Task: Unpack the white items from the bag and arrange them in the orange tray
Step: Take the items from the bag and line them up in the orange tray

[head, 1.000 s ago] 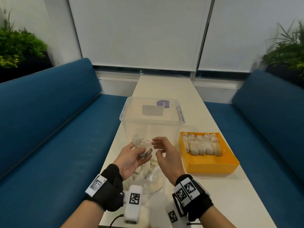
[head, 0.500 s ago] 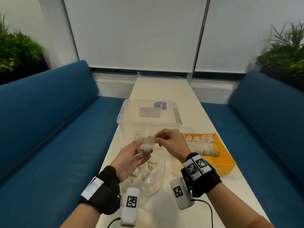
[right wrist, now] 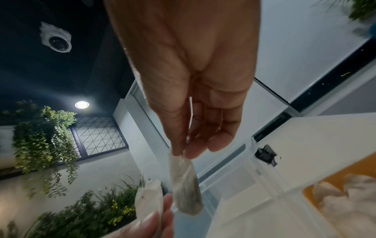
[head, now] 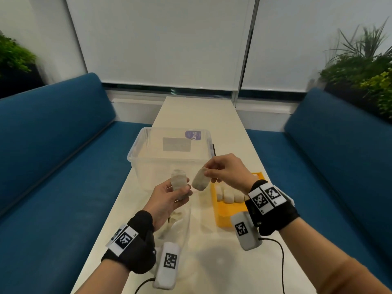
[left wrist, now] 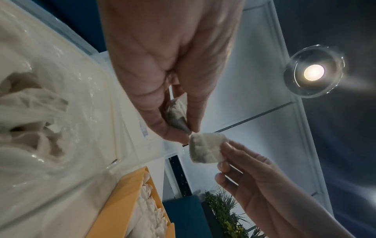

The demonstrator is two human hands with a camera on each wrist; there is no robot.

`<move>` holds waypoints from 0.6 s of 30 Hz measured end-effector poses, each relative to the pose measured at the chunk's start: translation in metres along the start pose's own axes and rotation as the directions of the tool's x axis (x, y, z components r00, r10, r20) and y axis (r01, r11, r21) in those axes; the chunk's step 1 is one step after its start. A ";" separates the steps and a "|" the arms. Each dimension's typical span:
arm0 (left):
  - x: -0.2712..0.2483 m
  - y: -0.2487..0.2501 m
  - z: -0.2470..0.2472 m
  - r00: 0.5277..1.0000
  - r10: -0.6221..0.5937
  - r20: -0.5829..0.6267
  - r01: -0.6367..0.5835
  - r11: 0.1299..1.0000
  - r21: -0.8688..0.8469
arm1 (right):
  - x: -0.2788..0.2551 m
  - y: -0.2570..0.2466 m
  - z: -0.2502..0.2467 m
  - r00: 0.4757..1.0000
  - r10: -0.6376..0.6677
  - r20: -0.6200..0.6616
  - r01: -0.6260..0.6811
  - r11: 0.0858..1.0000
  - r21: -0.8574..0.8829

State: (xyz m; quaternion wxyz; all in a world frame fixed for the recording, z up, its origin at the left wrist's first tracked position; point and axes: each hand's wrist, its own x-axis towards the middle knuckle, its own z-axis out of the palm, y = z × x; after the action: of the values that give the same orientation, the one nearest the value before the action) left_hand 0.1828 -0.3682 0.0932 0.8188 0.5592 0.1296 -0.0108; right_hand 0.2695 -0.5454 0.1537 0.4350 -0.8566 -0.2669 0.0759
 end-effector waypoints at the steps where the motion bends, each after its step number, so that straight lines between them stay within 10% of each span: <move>1: 0.004 -0.001 0.004 1.000 -0.003 -0.013 0.003 1.000 0.001 | 0.001 0.003 -0.008 1.000 0.006 0.017 -0.005 1.000 -0.013; 18: 0.030 0.002 0.078 0.950 -0.210 0.229 0.238 0.966 -0.101 | 0.018 0.021 -0.074 0.961 -0.148 0.234 0.117 0.983 0.140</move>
State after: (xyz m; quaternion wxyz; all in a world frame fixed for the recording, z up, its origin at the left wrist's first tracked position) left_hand 0.2276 -0.4356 0.1152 0.8554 0.4830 0.1029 -0.1564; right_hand 0.3199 -0.5981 0.1838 0.4561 -0.7921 -0.3695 0.1676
